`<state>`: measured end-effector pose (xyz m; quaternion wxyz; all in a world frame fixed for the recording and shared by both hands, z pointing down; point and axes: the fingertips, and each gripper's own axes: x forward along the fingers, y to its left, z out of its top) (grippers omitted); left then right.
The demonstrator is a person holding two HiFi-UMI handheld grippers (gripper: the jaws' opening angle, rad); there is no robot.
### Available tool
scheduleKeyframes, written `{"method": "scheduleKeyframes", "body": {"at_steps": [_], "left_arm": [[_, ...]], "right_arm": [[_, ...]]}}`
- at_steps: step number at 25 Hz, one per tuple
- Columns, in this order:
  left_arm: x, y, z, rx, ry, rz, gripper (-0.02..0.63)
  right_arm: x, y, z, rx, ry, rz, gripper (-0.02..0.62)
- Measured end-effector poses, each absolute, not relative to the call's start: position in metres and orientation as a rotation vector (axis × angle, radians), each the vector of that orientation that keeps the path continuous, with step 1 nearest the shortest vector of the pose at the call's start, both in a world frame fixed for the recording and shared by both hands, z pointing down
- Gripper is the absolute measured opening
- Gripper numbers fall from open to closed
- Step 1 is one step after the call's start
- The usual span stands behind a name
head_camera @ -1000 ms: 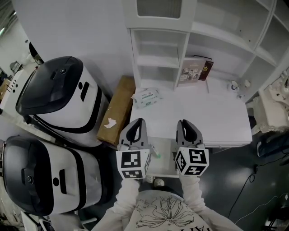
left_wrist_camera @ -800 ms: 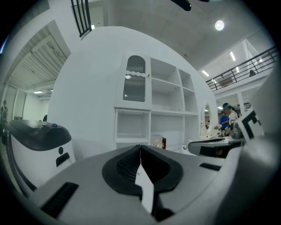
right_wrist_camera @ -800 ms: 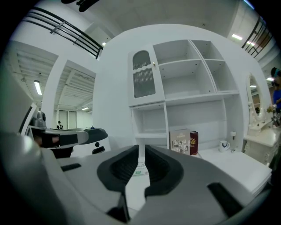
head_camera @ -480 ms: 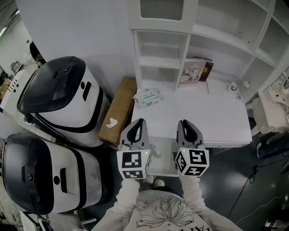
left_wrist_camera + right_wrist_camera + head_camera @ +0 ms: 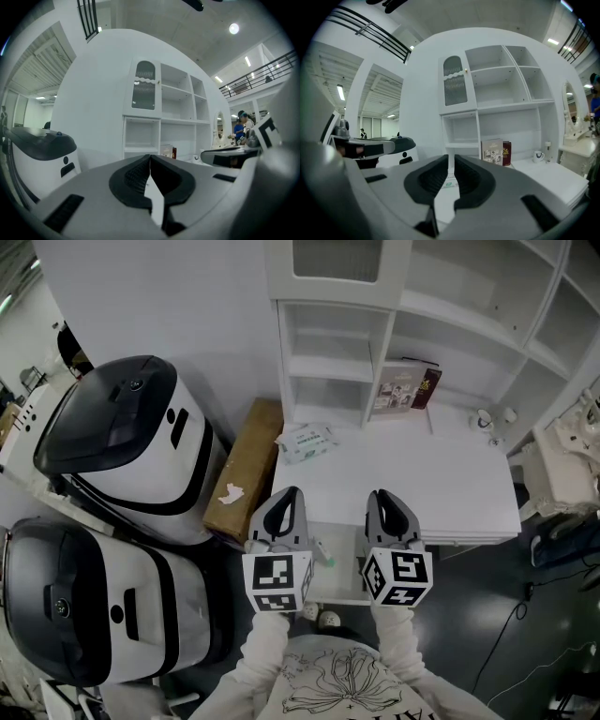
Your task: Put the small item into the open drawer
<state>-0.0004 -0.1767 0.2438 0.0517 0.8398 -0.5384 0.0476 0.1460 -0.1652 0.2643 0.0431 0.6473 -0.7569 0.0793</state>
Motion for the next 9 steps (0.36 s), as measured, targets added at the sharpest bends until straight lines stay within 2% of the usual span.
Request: {"method": "scheduleKeyframes", "body": {"at_steps": [9], "left_arm": [[-0.0027,-0.1748,0.2416,2.560,-1.641,0.142,0.006]], "right_arm": [[0.1462,-0.1636,0.2653,1.980,-2.307,0.239,0.037]]}}
